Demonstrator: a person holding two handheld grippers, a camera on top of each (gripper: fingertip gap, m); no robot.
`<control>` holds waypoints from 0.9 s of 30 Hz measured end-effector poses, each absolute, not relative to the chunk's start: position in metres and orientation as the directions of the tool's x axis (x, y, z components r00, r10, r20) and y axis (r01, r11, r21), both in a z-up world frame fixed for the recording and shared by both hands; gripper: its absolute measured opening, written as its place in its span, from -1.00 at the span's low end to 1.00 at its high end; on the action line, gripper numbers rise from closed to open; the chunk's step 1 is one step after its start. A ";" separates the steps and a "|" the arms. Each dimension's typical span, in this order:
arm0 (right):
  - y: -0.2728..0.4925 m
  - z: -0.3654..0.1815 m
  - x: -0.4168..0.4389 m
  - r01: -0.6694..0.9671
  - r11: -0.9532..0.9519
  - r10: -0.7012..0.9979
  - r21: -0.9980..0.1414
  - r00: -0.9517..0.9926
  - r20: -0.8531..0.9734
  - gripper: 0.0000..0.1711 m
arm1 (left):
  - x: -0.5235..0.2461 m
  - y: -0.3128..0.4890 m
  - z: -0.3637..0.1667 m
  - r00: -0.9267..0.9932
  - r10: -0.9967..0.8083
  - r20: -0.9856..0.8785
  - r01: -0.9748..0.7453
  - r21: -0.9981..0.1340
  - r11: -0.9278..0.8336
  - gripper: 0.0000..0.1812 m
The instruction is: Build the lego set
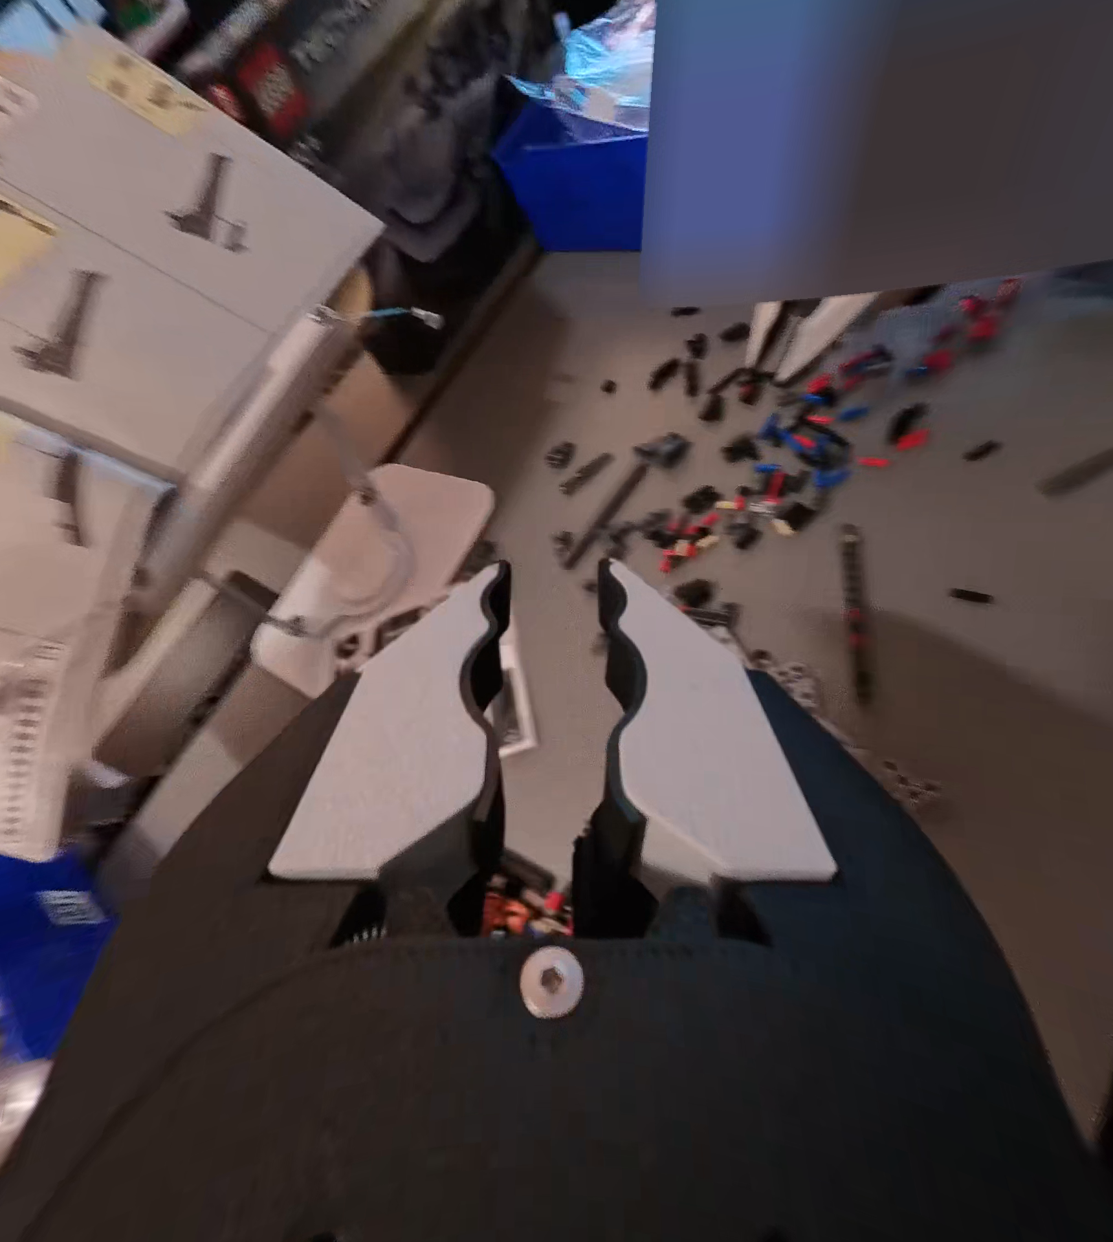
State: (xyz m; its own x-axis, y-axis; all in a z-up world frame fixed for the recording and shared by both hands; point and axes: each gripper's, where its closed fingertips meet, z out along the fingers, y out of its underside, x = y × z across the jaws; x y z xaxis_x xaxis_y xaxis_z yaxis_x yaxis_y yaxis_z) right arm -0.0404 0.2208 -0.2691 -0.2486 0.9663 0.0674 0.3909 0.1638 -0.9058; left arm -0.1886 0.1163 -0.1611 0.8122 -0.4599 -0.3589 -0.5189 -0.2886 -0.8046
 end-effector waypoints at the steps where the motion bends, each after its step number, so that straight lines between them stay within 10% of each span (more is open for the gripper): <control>1: 0.220 -0.272 -0.040 0.410 0.174 0.965 -0.895 -0.251 0.073 -0.89 | -0.179 0.108 -0.172 0.814 -0.479 -0.328 -0.502 -0.813 -0.295 -0.74; 27: 0.217 -0.353 -0.092 0.770 0.251 0.960 -0.587 -0.275 0.050 -0.98 | -0.127 0.084 -0.278 0.772 -0.603 -0.199 -0.487 -0.796 -0.361 -0.79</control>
State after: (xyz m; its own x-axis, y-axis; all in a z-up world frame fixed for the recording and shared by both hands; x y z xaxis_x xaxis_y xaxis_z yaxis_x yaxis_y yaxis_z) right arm -0.0921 0.2171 -0.3532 -0.2754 0.9600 0.0498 0.7696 0.2512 -0.5871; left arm -0.1268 0.0840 -0.2778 0.7724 -0.6031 -0.1992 -0.4868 -0.3605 -0.7957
